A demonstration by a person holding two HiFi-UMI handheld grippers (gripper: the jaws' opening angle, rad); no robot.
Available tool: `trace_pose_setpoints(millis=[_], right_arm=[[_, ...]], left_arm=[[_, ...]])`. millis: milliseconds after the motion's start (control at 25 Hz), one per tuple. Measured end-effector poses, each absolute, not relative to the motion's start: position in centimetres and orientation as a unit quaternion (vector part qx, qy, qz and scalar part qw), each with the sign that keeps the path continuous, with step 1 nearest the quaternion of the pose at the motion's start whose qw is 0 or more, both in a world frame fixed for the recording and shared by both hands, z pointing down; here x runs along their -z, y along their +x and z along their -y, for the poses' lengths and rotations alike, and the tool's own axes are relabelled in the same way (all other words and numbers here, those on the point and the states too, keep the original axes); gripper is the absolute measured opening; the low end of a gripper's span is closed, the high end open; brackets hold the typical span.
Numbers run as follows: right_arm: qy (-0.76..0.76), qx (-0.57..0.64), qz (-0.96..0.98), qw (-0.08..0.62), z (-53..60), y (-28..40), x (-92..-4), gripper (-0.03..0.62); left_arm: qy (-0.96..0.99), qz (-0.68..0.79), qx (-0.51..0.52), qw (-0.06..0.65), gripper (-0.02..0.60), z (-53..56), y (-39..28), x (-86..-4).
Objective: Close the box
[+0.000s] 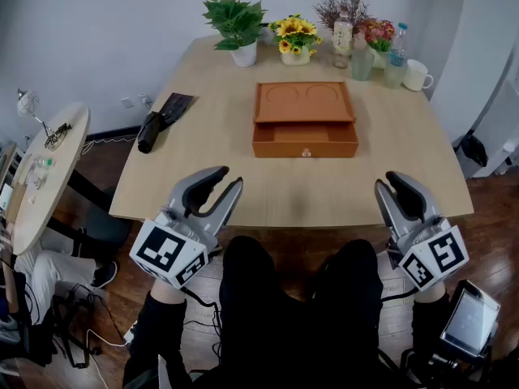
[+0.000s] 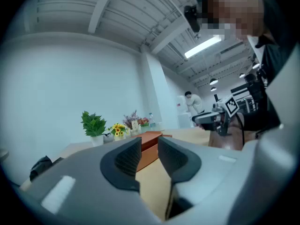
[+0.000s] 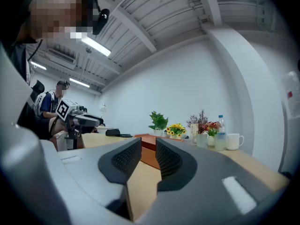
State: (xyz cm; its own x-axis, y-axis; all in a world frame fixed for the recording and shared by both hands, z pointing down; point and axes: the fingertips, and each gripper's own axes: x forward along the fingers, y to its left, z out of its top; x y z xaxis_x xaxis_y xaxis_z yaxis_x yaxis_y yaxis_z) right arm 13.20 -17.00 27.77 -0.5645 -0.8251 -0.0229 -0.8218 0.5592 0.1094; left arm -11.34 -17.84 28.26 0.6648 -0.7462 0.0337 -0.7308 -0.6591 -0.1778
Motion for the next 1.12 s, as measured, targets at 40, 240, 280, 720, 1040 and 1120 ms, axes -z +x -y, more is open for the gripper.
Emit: trace_pose_setpoints(millis=[40,240,280,720,1040,1120], right_arm=[[0.464,0.047,0.883,0.039,18.4,14.0,-27.8,0.095],[0.42,0.013,0.894,0.159,25.1,15.4,-30.2,0.123],[0.407,0.007,0.895,0.183,26.2,15.2,-31.1,0.123],[0.367,0.023,0.868,0.334,30.0,11.8,-36.9,0.116],[0.379,0.014,0.867,0.325,31.3,12.0,-36.7,0.098],[0.385,0.012,0.863,0.327,32.1,12.1,-36.7,0.099]], left_arm=[[-0.914,-0.393,0.077,0.061,0.091,19.4,-11.7,-28.9],[-0.927,-0.327,0.184,-0.022,0.157,25.7,-12.0,-33.2],[-0.926,-0.318,0.2,-0.034,0.158,26.5,-11.8,-34.1],[-0.899,-0.3,0.316,-0.046,0.149,30.4,-9.2,-38.8],[-0.896,-0.321,0.303,-0.047,0.106,32.0,-9.0,-38.6],[-0.895,-0.324,0.304,-0.051,0.106,32.6,-8.9,-38.6]])
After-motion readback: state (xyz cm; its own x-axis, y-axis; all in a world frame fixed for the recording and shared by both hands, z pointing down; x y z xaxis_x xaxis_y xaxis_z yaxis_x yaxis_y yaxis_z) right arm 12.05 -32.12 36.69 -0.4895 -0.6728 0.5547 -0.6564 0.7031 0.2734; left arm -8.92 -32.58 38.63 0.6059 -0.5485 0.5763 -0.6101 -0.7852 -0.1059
